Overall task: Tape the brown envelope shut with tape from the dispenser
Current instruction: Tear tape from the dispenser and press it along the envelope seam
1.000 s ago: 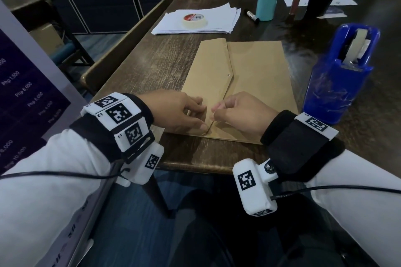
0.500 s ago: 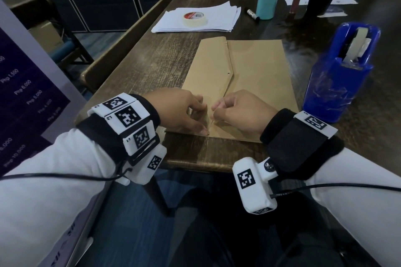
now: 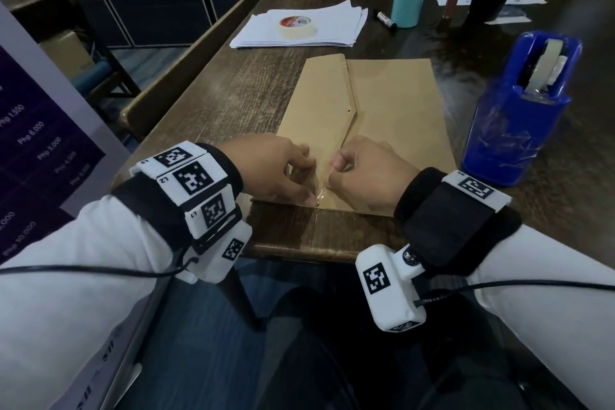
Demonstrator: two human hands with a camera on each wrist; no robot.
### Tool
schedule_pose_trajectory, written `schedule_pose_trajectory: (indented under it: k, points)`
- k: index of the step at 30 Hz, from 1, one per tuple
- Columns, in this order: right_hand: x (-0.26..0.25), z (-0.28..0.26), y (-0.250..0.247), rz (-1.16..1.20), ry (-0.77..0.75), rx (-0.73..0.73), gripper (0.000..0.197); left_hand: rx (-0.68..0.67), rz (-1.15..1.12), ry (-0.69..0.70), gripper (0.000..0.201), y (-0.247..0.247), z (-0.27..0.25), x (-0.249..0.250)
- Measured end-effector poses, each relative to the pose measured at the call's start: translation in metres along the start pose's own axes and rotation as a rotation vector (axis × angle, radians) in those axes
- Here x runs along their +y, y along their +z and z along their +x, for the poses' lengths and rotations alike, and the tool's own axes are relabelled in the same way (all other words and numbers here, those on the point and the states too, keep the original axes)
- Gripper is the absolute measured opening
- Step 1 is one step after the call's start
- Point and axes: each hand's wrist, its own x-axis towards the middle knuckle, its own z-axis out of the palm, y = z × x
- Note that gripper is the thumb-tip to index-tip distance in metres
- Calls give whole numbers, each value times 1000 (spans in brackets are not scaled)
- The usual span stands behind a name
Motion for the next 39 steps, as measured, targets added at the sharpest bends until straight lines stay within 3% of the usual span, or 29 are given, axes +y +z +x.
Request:
schedule_pose_trajectory:
  k: [13, 19, 21, 25, 31, 39]
  points:
    - [-4, -2, 1, -60, -33, 2, 19, -3, 23, 10, 78, 1, 1, -1]
    - [-10, -6, -3, -64, 3, 9, 14, -19, 21, -3, 79, 0, 0, -1]
    - [-14, -7, -7, -69, 13, -24, 20, -27, 21, -6, 79, -1, 0, -1]
    - [-22, -4, -18, -203, 12, -136, 5, -30, 21, -7, 77, -4, -2, 0]
    - [-31, 14, -37, -429, 38, -340, 40, -38, 2, -6, 81, -7, -5, 1]
    - [-47, 38, -29, -733, 14, -480, 57, -29, -18, -7, 82, -7, -6, 0]
